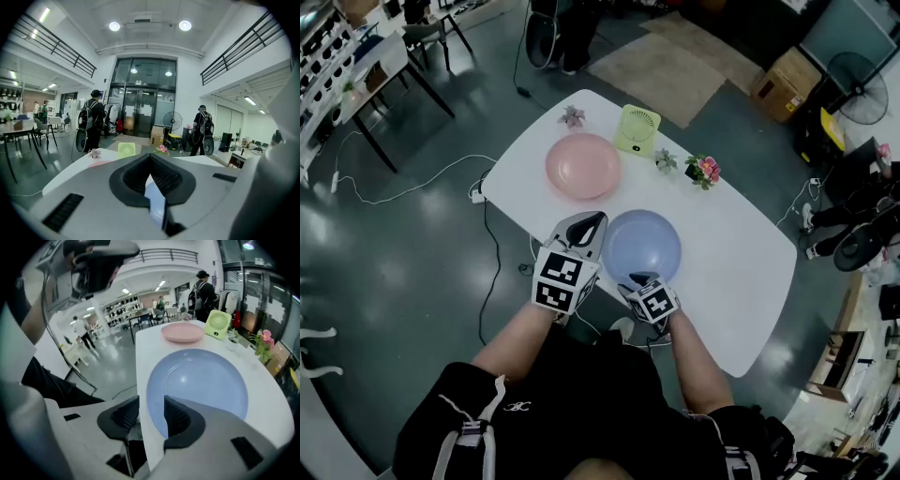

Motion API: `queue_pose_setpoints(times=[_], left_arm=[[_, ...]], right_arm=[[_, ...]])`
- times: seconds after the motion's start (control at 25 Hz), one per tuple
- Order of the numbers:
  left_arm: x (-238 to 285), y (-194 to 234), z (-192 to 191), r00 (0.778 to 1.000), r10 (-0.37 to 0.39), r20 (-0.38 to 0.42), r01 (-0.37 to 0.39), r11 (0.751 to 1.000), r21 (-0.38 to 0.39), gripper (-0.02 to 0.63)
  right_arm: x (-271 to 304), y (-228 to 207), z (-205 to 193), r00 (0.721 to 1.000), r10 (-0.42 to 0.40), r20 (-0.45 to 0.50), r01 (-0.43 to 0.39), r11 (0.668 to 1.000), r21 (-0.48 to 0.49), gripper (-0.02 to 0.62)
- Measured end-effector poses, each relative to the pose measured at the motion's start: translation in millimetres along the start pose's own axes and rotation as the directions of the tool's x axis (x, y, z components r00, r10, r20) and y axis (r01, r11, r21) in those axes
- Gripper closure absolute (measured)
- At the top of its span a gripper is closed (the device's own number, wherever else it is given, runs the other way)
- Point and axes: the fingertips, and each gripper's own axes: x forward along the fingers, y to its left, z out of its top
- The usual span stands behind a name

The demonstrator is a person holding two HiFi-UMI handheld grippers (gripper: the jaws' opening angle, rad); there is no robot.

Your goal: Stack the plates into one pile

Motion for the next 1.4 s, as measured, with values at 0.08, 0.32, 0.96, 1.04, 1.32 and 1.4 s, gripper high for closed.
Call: queue_pose_setpoints(times=[0.08, 0.32, 0.96, 1.04, 1.32, 1.4], left_arm=[[-0.8, -1.6, 3.3, 1.000, 0.000, 0.005, 0.000, 1.000, 0.002, 0.594], [0.3, -14.2, 15.4, 0.999, -0.015, 0.029, 0.014, 1.000, 0.020, 0.594], [2.3, -66.9, 70.9, 0.986, -0.108, 0.125, 0.096, 0.991, 0.096, 0.594], [3.4, -75.3, 75.4, 0.984, -0.122, 0.132, 0.109, 0.988, 0.105, 0.594], [18.2, -112.7, 79.1, 0.979, -0.159, 0.126, 0.143, 0.982, 0.125, 0.594], [28.5, -126.6, 74.9, 0.979, -0.164, 0.118, 0.148, 0.980, 0.135, 0.594]], right_arm=[[-16.9, -6.2, 24.4, 0.991, -0.024, 0.128, 0.017, 0.998, 0.053, 0.413], [-97.8, -43.8, 88.4, 0.810, -0.220, 0.543, 0.090, 0.963, 0.255, 0.420], [-346.4, -82.4, 135.4, 0.137, -0.667, 0.732, 0.451, 0.700, 0.553, 0.580], [-352.9, -84.9, 130.8, 0.128, -0.680, 0.722, 0.452, 0.688, 0.568, 0.580], [-370.0, -103.5, 97.5, 0.133, -0.717, 0.684, 0.453, 0.658, 0.601, 0.580], [-374.4, -113.5, 84.0, 0.132, -0.727, 0.674, 0.447, 0.651, 0.614, 0.580]])
